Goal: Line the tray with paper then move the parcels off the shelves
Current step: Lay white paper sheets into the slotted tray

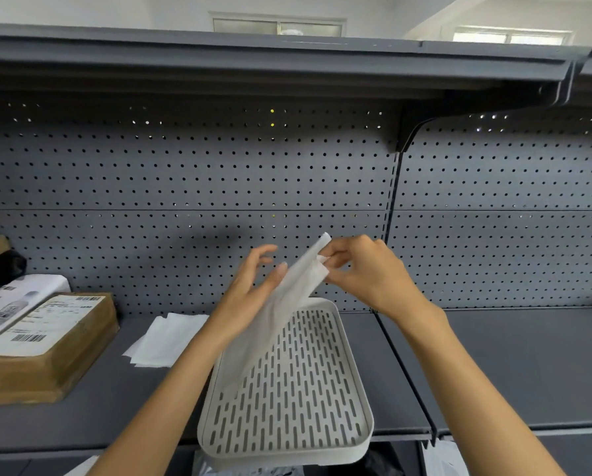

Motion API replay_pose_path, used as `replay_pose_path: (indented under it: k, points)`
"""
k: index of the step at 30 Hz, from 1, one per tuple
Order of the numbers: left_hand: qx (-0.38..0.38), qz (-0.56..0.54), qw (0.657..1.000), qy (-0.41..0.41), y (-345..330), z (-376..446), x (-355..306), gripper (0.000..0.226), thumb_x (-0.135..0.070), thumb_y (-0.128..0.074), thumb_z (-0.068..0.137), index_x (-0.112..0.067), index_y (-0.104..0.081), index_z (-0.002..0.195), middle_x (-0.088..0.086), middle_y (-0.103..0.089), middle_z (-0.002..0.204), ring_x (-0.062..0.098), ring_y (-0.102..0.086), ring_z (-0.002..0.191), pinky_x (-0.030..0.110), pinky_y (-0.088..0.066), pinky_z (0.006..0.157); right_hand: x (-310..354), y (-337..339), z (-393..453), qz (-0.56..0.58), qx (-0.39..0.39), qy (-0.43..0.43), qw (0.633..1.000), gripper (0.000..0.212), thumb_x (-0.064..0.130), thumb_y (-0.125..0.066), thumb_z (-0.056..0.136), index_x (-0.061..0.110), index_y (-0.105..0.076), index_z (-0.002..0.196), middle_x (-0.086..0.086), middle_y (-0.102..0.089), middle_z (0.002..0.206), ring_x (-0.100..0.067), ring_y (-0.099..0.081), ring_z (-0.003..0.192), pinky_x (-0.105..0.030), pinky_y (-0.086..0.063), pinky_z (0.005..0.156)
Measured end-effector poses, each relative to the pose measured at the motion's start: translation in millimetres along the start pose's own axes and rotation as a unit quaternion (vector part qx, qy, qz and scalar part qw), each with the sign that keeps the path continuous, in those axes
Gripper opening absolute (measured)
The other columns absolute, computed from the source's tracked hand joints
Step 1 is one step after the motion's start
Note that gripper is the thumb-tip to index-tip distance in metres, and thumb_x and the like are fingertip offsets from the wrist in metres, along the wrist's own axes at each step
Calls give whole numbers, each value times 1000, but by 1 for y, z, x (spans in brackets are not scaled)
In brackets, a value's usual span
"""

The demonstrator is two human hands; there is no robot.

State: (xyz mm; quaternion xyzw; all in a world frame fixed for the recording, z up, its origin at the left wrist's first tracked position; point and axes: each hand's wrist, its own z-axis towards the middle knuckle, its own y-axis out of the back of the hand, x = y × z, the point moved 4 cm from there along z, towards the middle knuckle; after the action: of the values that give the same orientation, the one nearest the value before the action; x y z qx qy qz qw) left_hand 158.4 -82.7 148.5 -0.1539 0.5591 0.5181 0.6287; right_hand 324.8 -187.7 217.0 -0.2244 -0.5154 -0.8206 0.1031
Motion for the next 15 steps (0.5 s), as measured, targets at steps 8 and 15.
replay_pose_path:
  k: [8, 15]
  points:
    - [175, 216, 961, -12, -45, -55, 46, 98, -38, -78, 82, -59, -8, 146, -36, -12, 156, -4, -25, 142, 32, -34, 117, -43, -29, -5, -75, 74, -114, 988, 19, 32, -66, 93, 23, -74, 79, 2, -73, 88, -23, -66, 88, -34, -50, 76]
    - [177, 329, 928, -2, -52, -55, 76, 54, -33, -67, 92, -35, -48, 143, -18, -54, 139, 6, -49, 129, 26, -40, 101, -89, -43, -19, -168, 206, -167, 949, 26, 7, -54, 92, 30, -65, 95, -1, -66, 108, -27, -63, 101, -31, -43, 81]
